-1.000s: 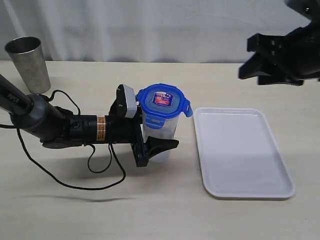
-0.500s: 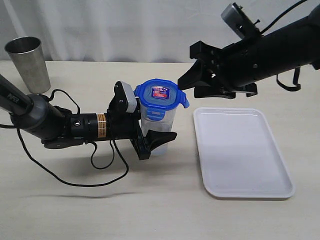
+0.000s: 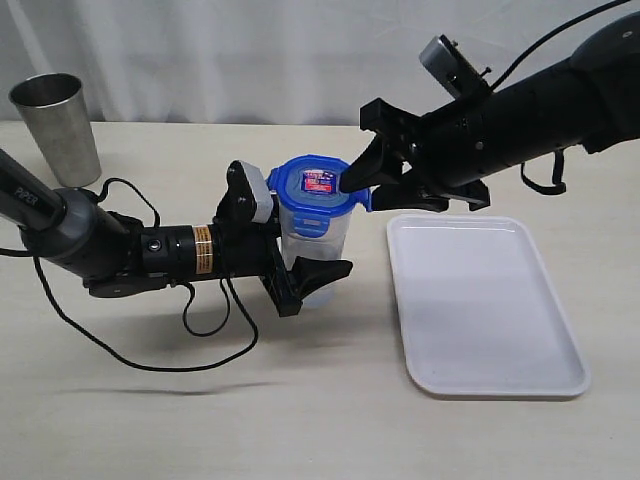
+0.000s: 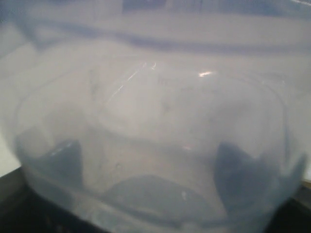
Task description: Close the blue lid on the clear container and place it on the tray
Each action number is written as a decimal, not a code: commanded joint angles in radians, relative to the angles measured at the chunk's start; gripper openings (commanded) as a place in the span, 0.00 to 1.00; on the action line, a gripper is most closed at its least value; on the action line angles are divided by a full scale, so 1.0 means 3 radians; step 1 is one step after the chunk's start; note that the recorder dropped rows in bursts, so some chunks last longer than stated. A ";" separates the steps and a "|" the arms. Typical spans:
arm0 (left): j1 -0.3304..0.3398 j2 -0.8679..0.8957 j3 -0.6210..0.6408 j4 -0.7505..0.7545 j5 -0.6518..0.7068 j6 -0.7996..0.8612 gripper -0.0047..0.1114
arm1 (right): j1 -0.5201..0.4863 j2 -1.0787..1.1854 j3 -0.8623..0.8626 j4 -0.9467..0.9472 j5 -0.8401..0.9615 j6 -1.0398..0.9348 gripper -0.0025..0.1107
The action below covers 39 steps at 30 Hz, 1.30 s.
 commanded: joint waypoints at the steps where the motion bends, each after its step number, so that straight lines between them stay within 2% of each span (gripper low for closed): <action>1: 0.0012 -0.0048 -0.0012 -0.0056 -0.0009 -0.0002 0.04 | 0.0013 0.0040 -0.0021 0.0023 0.0022 -0.0047 0.43; 5: 0.0012 -0.0048 -0.0012 -0.0056 -0.0009 -0.0002 0.04 | 0.0013 0.0086 -0.0021 0.0023 0.0056 -0.0047 0.42; 11: 0.0012 -0.0048 -0.0012 -0.0056 -0.0009 -0.0002 0.04 | 0.0013 0.0109 -0.0021 0.0045 0.0049 -0.0078 0.31; 26: 0.0012 -0.0048 -0.0012 -0.0049 -0.0010 -0.0008 0.04 | 0.0013 0.0398 -0.0021 0.0235 0.0213 -0.0226 0.31; 39: 0.0012 -0.0048 -0.0012 -0.0025 -0.0010 -0.0015 0.04 | 0.0013 0.0574 -0.0021 0.0528 0.0341 -0.0659 0.31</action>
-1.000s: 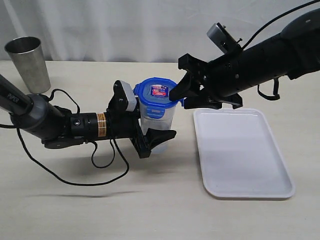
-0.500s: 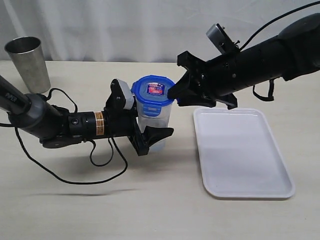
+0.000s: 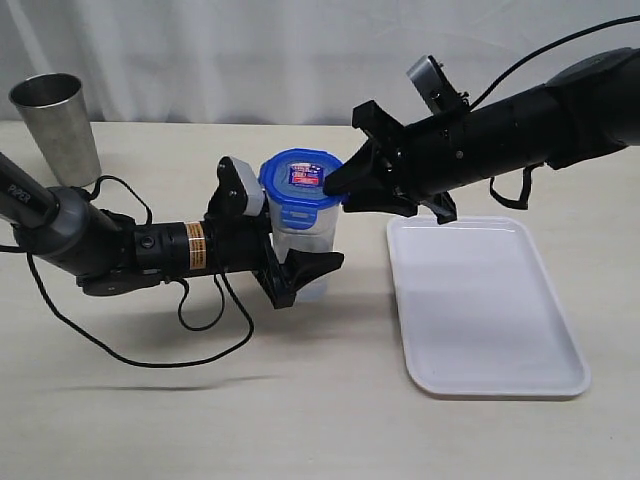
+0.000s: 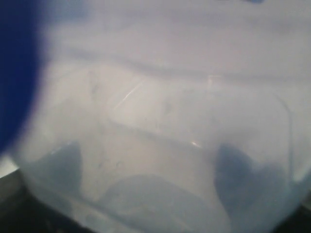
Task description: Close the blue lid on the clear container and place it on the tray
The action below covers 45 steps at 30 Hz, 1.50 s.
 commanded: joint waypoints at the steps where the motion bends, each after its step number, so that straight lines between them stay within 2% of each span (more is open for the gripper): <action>1: -0.0037 -0.0041 -0.0012 0.0027 -0.0039 0.0052 0.04 | 0.0047 0.0111 0.0048 -0.0180 0.0084 -0.0194 0.31; 3: -0.0037 -0.0041 -0.0012 0.0027 -0.0039 0.0052 0.04 | 0.0047 0.0111 0.0048 -0.0180 0.0084 -0.0311 0.31; 7: -0.0037 -0.0041 -0.0012 0.0034 -0.0035 0.0052 0.04 | 0.0041 0.0038 0.0048 -0.0298 0.0045 -0.0688 0.47; 9: -0.0037 -0.0041 -0.0012 0.0053 -0.0035 0.0052 0.04 | 0.0041 -0.0055 0.0048 -0.0595 -0.0017 -0.0637 0.50; 12: -0.0037 -0.0041 -0.0012 0.0053 -0.0035 0.0052 0.04 | 0.0041 -0.0193 0.0048 -0.0914 -0.0038 -0.0499 0.50; 21: -0.0037 -0.0041 -0.0012 0.0053 -0.0035 0.0052 0.04 | 0.0041 -0.0460 0.0048 -0.0977 -0.0176 -0.0475 0.51; 25: -0.0037 -0.0041 -0.0012 0.0053 -0.0035 0.0052 0.04 | 0.0041 -0.0507 0.0048 -0.1235 -0.0176 -0.0370 0.51; 30: -0.0037 -0.0041 -0.0012 0.0053 -0.0035 0.0052 0.04 | 0.0041 -0.0522 0.0048 -0.1593 -0.0153 -0.0173 0.64; 35: -0.0037 -0.0041 -0.0012 0.0053 -0.0035 0.0052 0.04 | 0.0041 -0.0684 0.0043 -0.1770 -0.0212 -0.0252 0.64; 40: -0.0037 -0.0041 -0.0012 0.0053 -0.0035 0.0052 0.04 | 0.0041 -0.1083 0.0043 -0.1881 -0.0516 -0.0392 0.60; 45: -0.0037 -0.0041 -0.0012 0.0053 -0.0035 0.0052 0.04 | 0.0048 -0.1366 0.0043 -0.1488 -0.0491 -0.0918 0.58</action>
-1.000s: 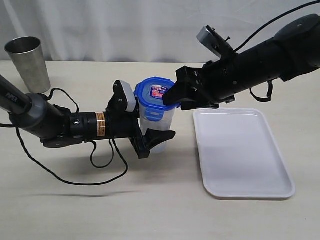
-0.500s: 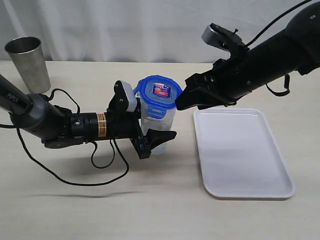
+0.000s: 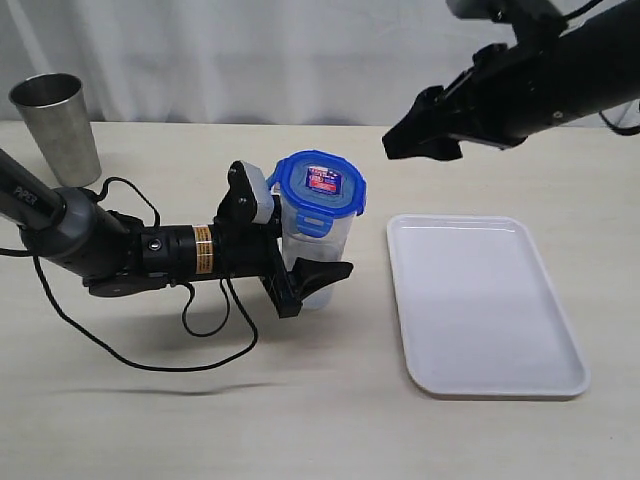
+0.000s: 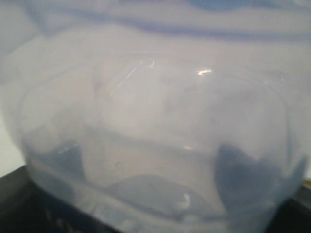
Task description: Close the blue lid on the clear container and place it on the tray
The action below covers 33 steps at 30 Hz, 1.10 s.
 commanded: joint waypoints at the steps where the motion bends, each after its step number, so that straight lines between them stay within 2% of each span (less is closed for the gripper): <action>1: 0.0011 -0.0035 -0.0012 -0.0036 -0.0027 -0.0015 0.04 | 0.0055 -0.0209 0.0009 0.0294 0.0035 -0.0501 0.58; 6: 0.0011 -0.0035 -0.0012 -0.0036 -0.0040 -0.0015 0.04 | 0.0576 -0.0232 0.0009 -0.0166 -0.0069 -0.0678 0.57; 11: 0.0011 -0.0035 -0.0012 -0.0036 -0.0040 -0.0015 0.04 | 0.1076 -0.0197 0.0009 -0.1235 -0.0455 -0.0181 0.57; 15: 0.0011 -0.0035 -0.0012 -0.0036 -0.0040 -0.0015 0.04 | 0.1340 -0.0017 0.0009 -0.1794 -0.0590 0.0088 0.57; 21: 0.0011 -0.0035 -0.0012 -0.0028 -0.0038 -0.0015 0.04 | 0.1439 0.0294 0.0009 -0.2568 -0.0626 0.0539 0.48; 33: 0.0011 -0.0035 -0.0012 -0.0028 -0.0038 -0.0015 0.04 | 0.1439 0.0535 0.0009 -0.2680 -0.0525 0.0345 0.48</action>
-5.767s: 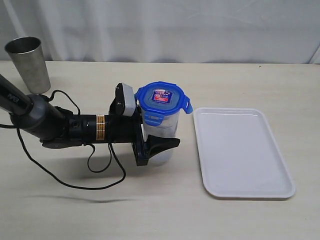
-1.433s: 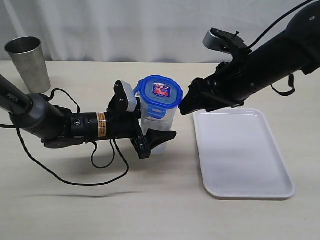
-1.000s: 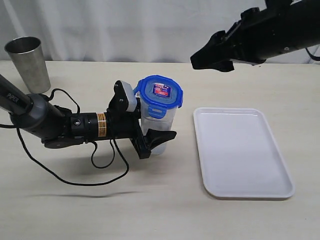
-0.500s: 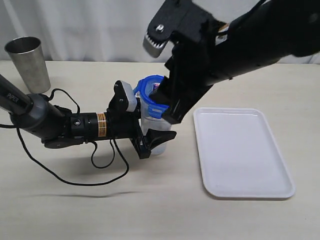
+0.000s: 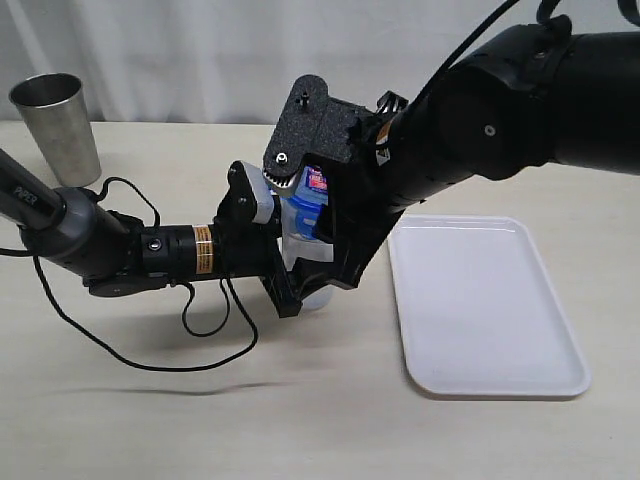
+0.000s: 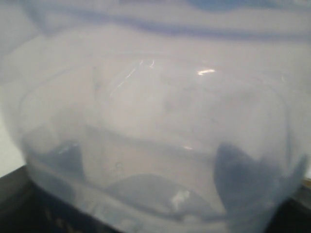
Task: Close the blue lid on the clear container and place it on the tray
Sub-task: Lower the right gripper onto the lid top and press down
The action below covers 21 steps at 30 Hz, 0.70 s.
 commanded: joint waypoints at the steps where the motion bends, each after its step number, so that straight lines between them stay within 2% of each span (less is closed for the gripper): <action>1: 0.0011 -0.0035 -0.0012 -0.0028 -0.0055 -0.0007 0.04 | 0.0003 0.0066 0.0009 -0.0050 0.0031 -0.0109 0.48; 10: 0.0011 -0.0035 -0.0012 0.0057 -0.0168 -0.0007 0.04 | 0.0003 0.0113 0.0009 -0.0050 -0.0077 -0.0257 0.48; 16: 0.0011 -0.0035 -0.0012 0.0063 -0.0167 -0.0007 0.04 | 0.0182 0.0216 0.0009 -0.0211 -0.0206 -0.0257 0.48; 21: 0.0011 -0.0035 -0.0012 0.0063 -0.0167 -0.0007 0.04 | 0.0234 0.0347 0.0009 -0.0535 -0.0184 0.0123 0.48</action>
